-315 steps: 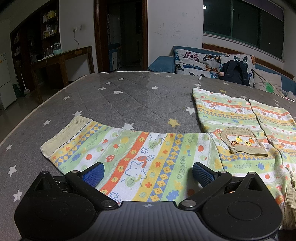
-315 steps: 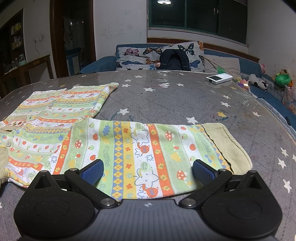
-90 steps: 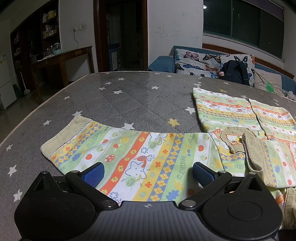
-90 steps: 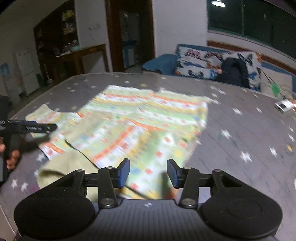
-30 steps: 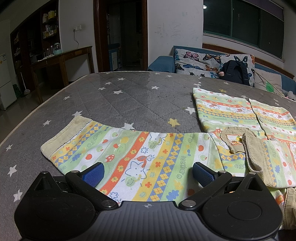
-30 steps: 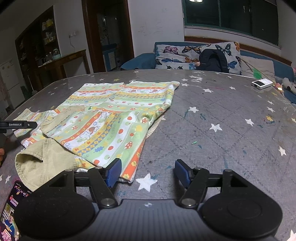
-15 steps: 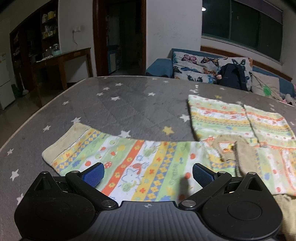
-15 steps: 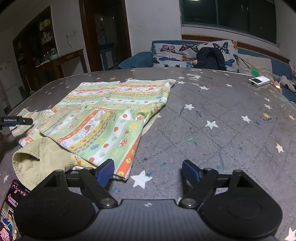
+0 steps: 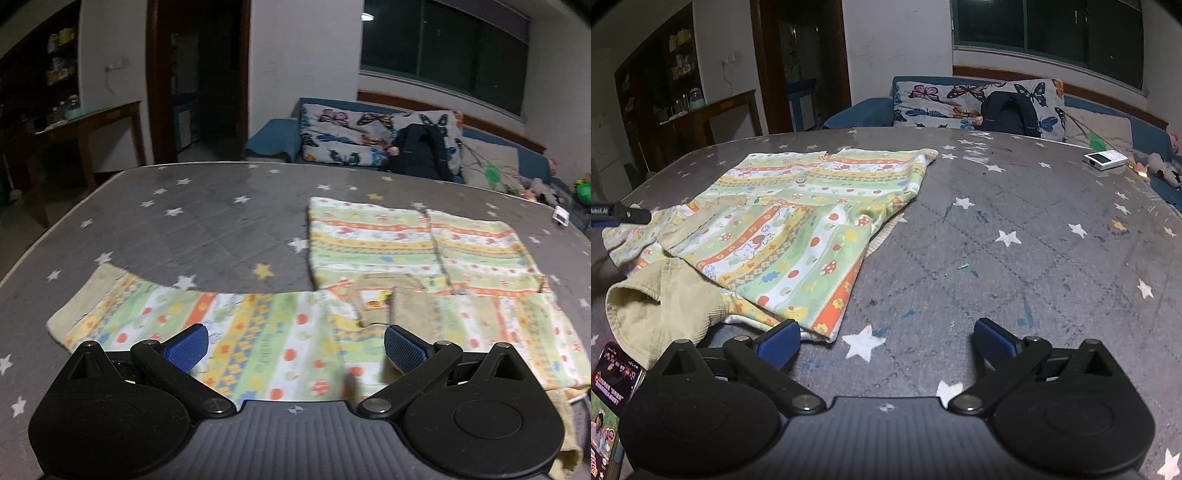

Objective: Fold clothes
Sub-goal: 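Move the left gripper to the garment's cuff and close on it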

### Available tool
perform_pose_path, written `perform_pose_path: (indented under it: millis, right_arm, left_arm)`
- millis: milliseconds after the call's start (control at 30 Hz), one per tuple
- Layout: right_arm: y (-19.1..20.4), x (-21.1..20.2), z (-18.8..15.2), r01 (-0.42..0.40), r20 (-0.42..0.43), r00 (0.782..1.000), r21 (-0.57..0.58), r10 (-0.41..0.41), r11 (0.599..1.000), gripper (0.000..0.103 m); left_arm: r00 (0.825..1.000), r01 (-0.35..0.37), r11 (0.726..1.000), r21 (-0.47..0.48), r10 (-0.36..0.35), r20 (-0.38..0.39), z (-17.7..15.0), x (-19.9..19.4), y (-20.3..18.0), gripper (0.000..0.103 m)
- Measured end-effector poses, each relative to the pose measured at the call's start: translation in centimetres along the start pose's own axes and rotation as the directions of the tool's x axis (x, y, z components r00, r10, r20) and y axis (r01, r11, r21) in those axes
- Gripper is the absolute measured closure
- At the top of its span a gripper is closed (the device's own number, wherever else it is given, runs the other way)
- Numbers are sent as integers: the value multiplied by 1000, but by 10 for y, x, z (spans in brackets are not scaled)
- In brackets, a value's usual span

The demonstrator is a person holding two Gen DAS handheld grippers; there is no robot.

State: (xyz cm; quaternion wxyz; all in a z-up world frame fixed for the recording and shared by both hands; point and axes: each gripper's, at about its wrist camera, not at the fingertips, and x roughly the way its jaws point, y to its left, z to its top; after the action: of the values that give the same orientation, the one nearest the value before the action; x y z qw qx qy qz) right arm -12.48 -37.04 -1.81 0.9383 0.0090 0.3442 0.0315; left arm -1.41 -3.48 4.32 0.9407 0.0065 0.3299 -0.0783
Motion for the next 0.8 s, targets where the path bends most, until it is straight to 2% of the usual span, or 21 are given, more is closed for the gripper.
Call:
perform_pose_path:
  millis: [400,700,800]
  right_arm:
    - [3,0,-4,15,7,1000,-40,-15,999,0]
    - [4,1,-5,16,17,1000,-45,-15,999,0]
    - [4,1,-5,16,19,1000,-45,-15,999,0]
  left_arm:
    - [995,99,993,68,-99,0,1,1,-29,3]
    - [987,161,981,109,-158,-31,4,10,-53,15]
    - [984,179,976,126,-175,-43,-1,15,-59,26]
